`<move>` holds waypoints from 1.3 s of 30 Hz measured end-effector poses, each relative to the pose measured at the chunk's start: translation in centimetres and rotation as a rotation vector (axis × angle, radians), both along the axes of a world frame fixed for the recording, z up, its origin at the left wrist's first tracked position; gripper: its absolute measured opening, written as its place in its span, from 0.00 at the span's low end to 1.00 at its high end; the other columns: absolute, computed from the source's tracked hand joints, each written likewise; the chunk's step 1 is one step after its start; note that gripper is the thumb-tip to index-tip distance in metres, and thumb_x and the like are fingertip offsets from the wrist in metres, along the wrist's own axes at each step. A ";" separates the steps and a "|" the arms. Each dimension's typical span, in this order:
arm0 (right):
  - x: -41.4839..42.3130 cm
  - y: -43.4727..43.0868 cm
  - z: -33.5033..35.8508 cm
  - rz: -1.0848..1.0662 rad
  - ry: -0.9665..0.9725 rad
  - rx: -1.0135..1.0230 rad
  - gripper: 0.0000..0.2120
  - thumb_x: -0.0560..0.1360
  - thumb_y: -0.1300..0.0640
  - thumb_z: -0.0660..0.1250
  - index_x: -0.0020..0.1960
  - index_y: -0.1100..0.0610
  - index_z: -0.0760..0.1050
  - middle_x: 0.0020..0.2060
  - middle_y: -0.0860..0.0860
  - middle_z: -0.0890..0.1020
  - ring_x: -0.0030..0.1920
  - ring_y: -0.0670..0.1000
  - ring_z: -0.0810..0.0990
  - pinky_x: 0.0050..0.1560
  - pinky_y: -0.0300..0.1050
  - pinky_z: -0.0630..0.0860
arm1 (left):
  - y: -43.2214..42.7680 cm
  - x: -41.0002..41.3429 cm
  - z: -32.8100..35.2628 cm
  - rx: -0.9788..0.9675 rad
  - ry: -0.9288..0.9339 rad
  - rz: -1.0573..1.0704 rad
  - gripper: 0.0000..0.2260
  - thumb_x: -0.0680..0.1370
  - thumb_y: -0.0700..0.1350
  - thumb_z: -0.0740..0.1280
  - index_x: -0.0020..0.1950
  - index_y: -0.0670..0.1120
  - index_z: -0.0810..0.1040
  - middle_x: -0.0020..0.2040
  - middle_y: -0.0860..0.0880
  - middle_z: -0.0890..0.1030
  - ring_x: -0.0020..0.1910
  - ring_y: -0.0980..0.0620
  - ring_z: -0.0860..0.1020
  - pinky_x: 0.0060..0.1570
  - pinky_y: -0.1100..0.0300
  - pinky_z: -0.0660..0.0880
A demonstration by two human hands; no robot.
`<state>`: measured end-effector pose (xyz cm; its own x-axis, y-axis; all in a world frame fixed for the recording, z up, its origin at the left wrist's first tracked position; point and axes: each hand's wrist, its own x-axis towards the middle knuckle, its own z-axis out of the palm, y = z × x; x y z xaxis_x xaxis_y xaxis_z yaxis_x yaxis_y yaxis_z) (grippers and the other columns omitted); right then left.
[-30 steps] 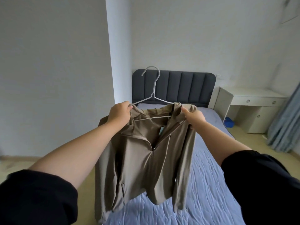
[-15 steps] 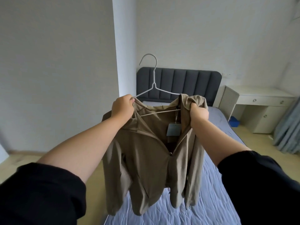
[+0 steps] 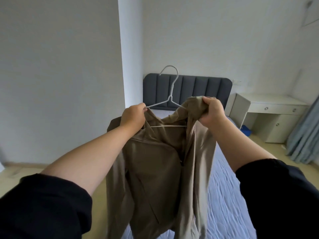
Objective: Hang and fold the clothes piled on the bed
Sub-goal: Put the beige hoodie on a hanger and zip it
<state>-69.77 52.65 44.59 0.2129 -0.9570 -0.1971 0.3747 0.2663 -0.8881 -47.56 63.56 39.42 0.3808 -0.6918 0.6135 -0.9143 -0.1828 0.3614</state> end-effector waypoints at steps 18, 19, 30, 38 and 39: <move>0.1 0.8 -4.6 -0.229 1.524 -1.014 0.07 0.75 0.66 0.55 0.45 0.55 0.67 0.39 0.52 0.77 0.40 0.53 0.68 0.56 0.51 0.65 | 0.9 -0.1 -0.7 -0.084 0.089 0.046 0.11 0.82 0.45 0.59 0.40 0.44 0.71 0.37 0.49 0.75 0.35 0.50 0.73 0.35 0.63 0.68; 0.3 1.0 -4.4 -0.279 1.496 -1.026 0.07 0.74 0.66 0.56 0.44 0.55 0.67 0.38 0.51 0.75 0.41 0.54 0.70 0.56 0.51 0.65 | 1.0 -0.2 -0.7 -0.114 0.095 0.057 0.11 0.82 0.45 0.59 0.40 0.44 0.71 0.37 0.49 0.75 0.35 0.51 0.73 0.34 0.64 0.66; -1.8 5.2 -5.5 -0.659 0.997 -1.130 0.06 0.70 0.68 0.61 0.42 0.59 0.74 0.32 0.50 0.72 0.37 0.50 0.63 0.47 0.53 0.68 | 4.7 -2.2 -1.1 -0.238 -0.001 0.033 0.11 0.81 0.45 0.61 0.46 0.39 0.77 0.41 0.42 0.81 0.34 0.53 0.71 0.34 0.68 0.64; -1.8 5.0 -6.1 -0.669 1.011 -1.082 0.08 0.68 0.68 0.60 0.43 0.61 0.74 0.34 0.57 0.78 0.37 0.51 0.61 0.47 0.53 0.67 | 4.5 -2.4 -0.8 -0.183 -0.011 0.040 0.10 0.82 0.46 0.60 0.47 0.42 0.76 0.41 0.46 0.80 0.36 0.54 0.71 0.37 0.65 0.66; -1.5 4.8 -6.5 -0.664 1.027 -1.067 0.08 0.67 0.68 0.59 0.43 0.60 0.74 0.34 0.57 0.78 0.37 0.51 0.61 0.48 0.53 0.66 | 4.2 -2.2 -1.1 -0.153 -0.014 0.048 0.10 0.82 0.46 0.60 0.46 0.42 0.75 0.40 0.47 0.78 0.36 0.53 0.71 0.36 0.64 0.66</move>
